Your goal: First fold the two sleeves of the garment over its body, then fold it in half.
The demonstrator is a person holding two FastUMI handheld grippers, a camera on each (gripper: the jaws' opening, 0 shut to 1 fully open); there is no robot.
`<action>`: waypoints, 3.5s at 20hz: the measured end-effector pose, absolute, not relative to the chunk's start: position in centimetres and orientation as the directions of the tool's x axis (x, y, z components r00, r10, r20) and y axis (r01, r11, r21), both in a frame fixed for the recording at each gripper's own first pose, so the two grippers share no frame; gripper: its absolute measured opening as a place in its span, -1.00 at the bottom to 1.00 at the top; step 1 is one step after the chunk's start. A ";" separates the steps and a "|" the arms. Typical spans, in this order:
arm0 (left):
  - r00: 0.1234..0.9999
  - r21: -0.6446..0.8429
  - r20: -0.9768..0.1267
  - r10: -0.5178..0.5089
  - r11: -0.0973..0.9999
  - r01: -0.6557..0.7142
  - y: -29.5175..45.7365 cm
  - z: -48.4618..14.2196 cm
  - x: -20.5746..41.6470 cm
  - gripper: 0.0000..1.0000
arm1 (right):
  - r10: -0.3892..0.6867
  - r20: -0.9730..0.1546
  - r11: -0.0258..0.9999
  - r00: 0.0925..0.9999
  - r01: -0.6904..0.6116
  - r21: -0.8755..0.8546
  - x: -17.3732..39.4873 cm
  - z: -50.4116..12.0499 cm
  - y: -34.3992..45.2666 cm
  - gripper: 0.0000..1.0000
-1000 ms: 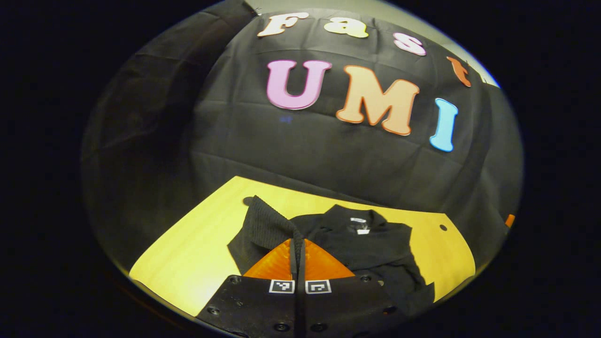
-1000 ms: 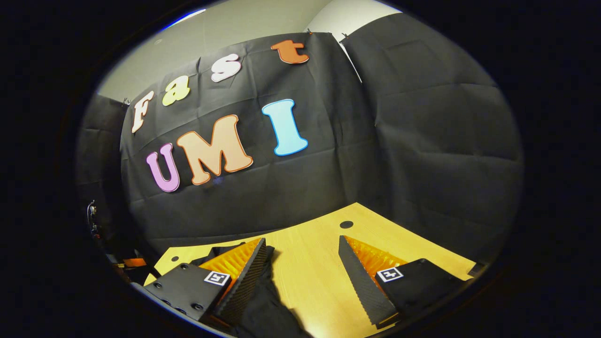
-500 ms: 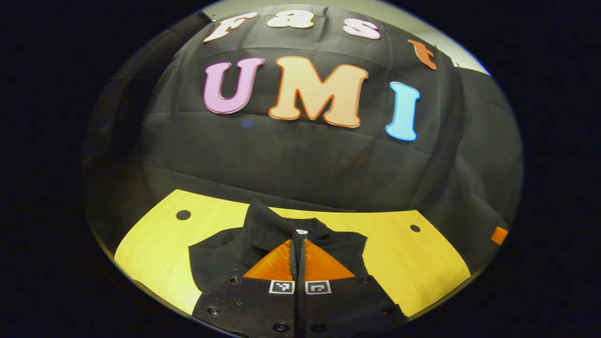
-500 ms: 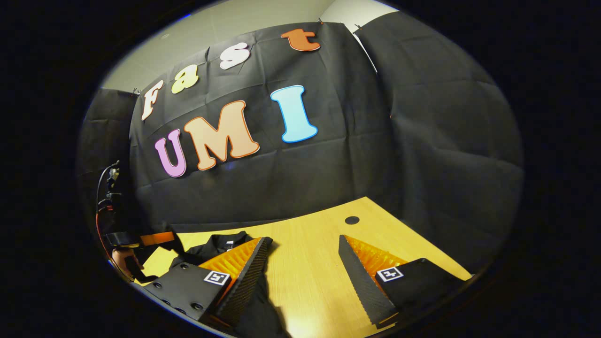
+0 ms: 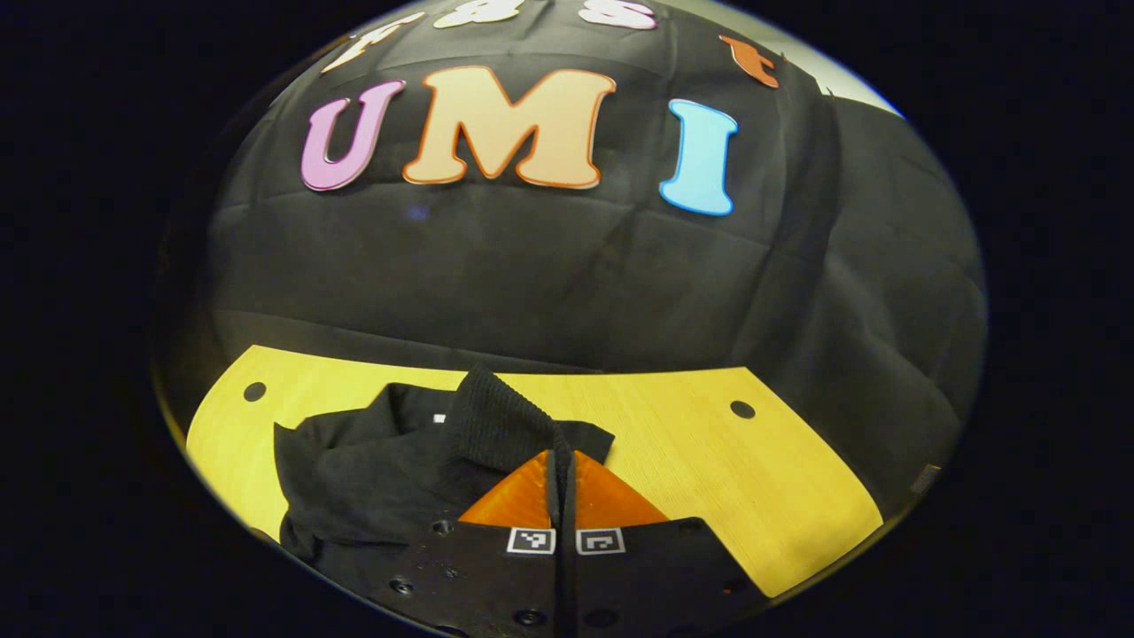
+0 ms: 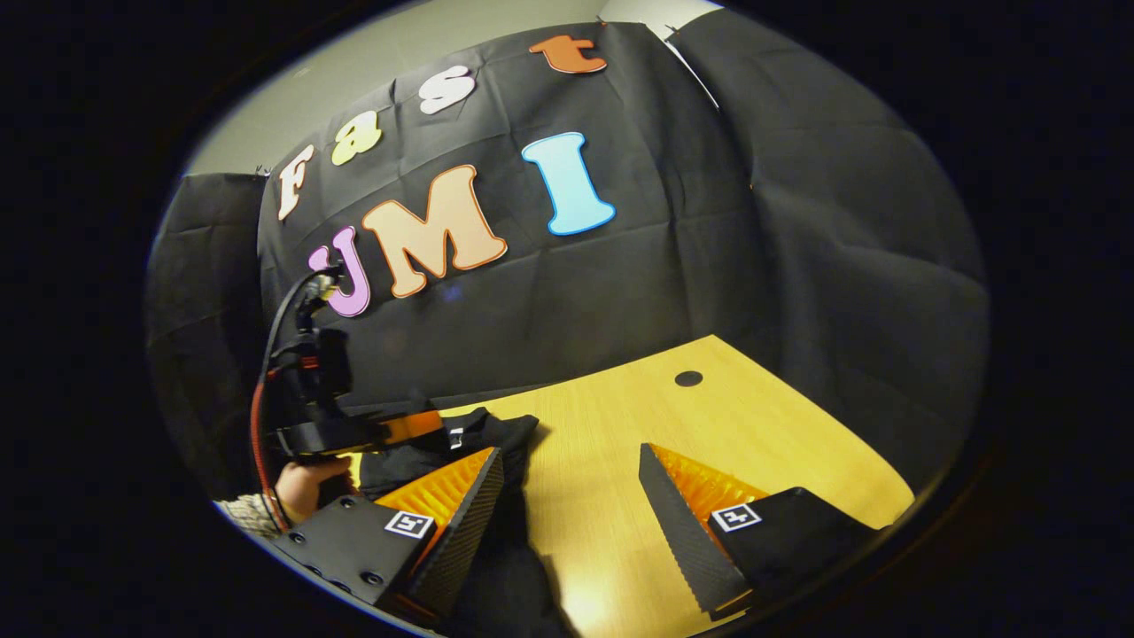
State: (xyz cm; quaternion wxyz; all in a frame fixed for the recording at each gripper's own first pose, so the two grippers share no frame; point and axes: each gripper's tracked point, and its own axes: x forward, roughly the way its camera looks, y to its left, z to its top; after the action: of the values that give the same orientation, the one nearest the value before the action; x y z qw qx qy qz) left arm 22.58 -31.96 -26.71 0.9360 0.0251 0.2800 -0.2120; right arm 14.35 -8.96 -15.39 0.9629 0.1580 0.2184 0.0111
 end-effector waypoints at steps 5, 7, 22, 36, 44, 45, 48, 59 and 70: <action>0.697 -0.033 -0.620 -0.360 0.899 0.436 -33.6 -30.9 22.4 -1.00 | 0.107 -0.438 0.951 0.893 0.036 0.307 13.0 -16.7 -8.7 0.94; 0.690 -0.044 -0.621 -0.371 0.896 0.442 -34.1 -31.2 22.2 -0.96 | 0.113 -0.452 0.946 0.885 0.043 0.320 12.4 -17.5 -8.9 0.95; 0.890 0.043 -0.304 -0.339 0.929 0.368 -29.3 -19.0 23.6 0.89 | 0.168 -0.468 0.954 0.868 -0.024 0.297 10.8 -19.2 -6.3 0.94; 0.974 0.150 -0.220 -0.060 0.984 0.095 -5.0 -12.7 11.9 0.84 | 0.167 -0.497 0.970 0.851 -0.051 0.238 5.2 -21.3 -0.9 0.95; 0.926 0.125 -0.376 -0.042 0.988 0.095 2.0 -19.1 2.0 0.87 | 0.116 -0.567 0.976 0.816 0.014 0.219 -0.6 -25.8 1.0 0.95; 0.914 0.130 -0.404 -0.042 0.986 0.102 2.5 -20.3 0.9 0.87 | 0.114 -0.576 0.977 0.809 0.013 0.211 -1.1 -26.3 1.2 0.95; 0.881 0.134 -0.471 -0.040 0.984 0.116 3.4 -23.4 -1.9 0.87 | 0.107 -0.598 0.981 0.794 0.012 0.192 -2.6 -28.0 1.6 0.95; 0.744 0.143 -0.667 -0.036 0.974 0.176 5.4 -32.2 -8.4 0.89 | 0.054 -0.714 0.994 0.698 0.032 0.106 -5.7 -34.3 0.9 0.95; 0.774 0.172 -0.633 -0.001 0.975 0.142 6.3 -33.1 -8.0 0.90 | 0.012 -0.720 0.999 0.694 0.017 0.034 -6.3 -35.4 1.1 0.97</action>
State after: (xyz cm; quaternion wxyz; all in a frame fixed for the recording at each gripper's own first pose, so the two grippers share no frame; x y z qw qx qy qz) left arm -7.96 6.26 -33.05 0.9359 0.1054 0.3339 -0.0382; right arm -6.28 1.13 -35.42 0.9200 0.0191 0.3914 -0.0013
